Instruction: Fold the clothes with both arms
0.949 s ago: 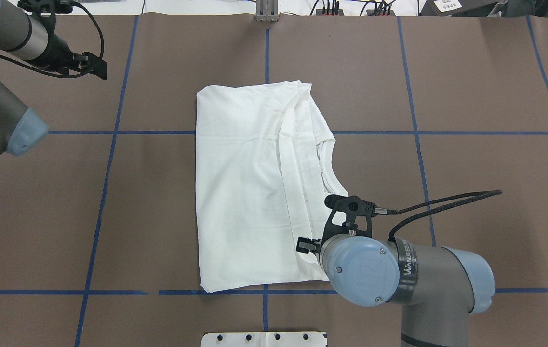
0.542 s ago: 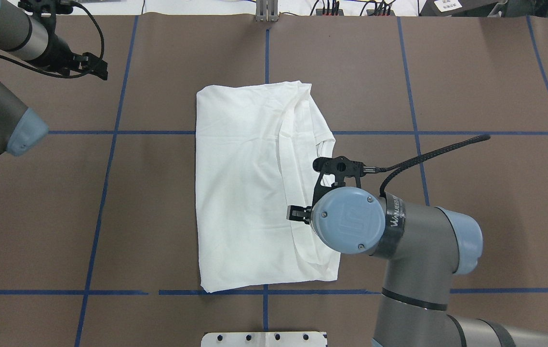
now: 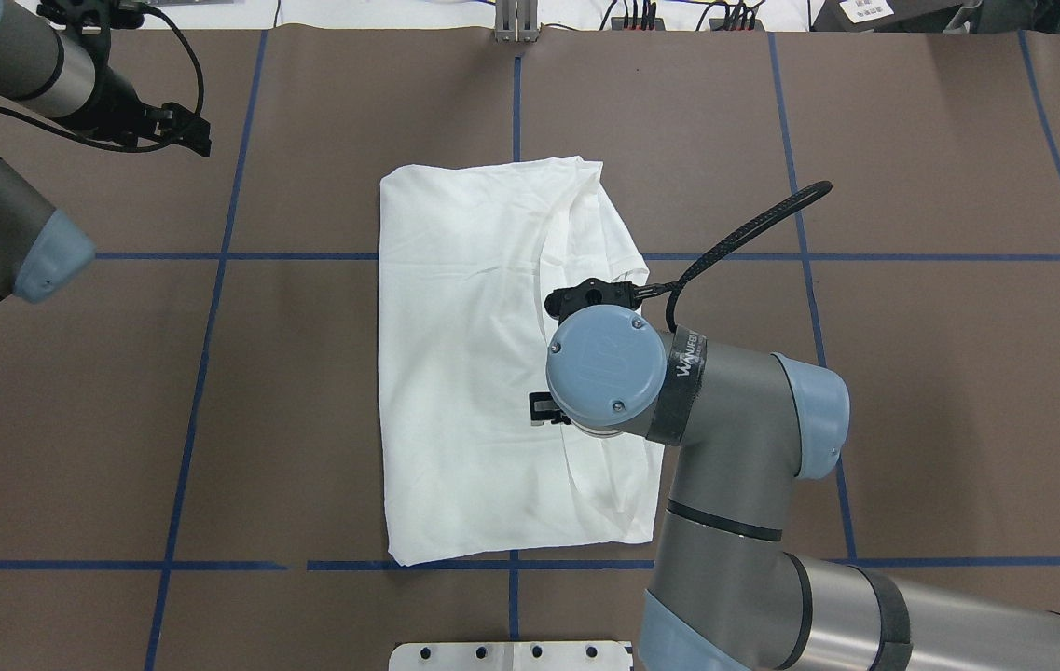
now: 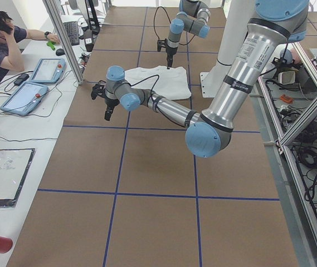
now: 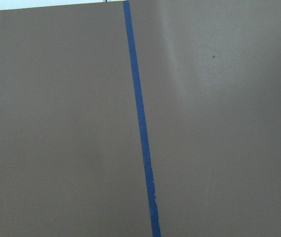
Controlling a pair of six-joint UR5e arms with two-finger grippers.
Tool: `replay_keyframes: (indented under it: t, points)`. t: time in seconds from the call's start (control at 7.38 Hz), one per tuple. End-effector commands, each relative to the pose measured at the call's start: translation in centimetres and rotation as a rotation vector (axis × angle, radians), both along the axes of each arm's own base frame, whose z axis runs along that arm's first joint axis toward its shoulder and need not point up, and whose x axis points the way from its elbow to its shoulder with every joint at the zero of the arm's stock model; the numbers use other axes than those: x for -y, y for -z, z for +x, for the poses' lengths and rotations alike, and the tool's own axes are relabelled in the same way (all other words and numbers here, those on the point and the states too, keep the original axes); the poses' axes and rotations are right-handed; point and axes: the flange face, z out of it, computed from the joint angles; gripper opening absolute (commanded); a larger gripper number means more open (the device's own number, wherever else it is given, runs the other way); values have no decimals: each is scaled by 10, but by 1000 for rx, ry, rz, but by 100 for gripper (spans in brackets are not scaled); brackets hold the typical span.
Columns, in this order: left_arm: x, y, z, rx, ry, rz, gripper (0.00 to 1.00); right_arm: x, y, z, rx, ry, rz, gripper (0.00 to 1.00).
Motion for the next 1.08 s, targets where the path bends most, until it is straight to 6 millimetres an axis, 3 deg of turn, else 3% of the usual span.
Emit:
replay_keyframes:
  t: [0.0,0.54,0.95]
  points:
    - [0,1,0,-1,-1,1,100,-13,-8,-6,-59,257,96,99]
    - [-1,1,2,-1,-4,1,100,-42,-13,-24,-79,436,177,70]
    - [-1,1,2,-1,-3,0,100,-41,-25,-46,-113,469,176,62]
